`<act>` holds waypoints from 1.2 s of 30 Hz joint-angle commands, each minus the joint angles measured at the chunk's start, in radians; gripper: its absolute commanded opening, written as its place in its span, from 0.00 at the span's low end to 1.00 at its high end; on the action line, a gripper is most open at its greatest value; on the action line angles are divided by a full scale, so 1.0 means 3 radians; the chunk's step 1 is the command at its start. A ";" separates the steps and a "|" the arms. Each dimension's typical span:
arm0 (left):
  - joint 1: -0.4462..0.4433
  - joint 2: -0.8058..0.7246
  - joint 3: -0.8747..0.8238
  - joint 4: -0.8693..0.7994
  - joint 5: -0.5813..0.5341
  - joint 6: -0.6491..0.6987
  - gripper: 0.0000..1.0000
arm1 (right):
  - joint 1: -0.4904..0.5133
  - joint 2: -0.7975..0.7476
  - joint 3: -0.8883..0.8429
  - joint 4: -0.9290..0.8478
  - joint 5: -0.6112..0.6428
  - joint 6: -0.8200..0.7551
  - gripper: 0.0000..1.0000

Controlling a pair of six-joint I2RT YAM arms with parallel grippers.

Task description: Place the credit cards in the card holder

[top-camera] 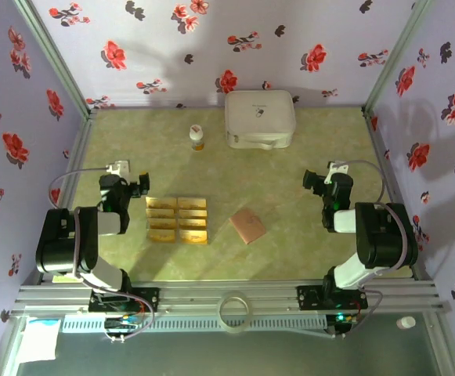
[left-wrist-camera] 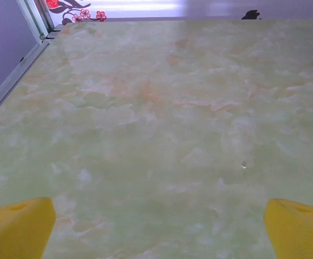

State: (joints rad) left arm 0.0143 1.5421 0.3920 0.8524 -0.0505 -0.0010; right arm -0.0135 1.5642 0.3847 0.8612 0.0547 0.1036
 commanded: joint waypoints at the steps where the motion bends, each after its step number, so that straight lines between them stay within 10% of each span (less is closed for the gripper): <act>1: 0.0009 0.0005 0.0028 0.0064 0.0023 -0.0038 1.00 | -0.0011 -0.0013 0.0035 0.0040 0.0007 -0.0049 0.99; 36: 0.0027 -0.0150 -0.0183 0.0340 -0.0134 -0.0131 1.00 | -0.0015 -0.0285 0.0131 -0.0352 0.0117 -0.0005 0.99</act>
State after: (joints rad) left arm 0.0143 1.5356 0.3691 0.8852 -0.0532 -0.0124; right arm -0.0135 1.5368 0.3874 0.8207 0.0612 0.1040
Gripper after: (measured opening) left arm 0.997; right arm 0.993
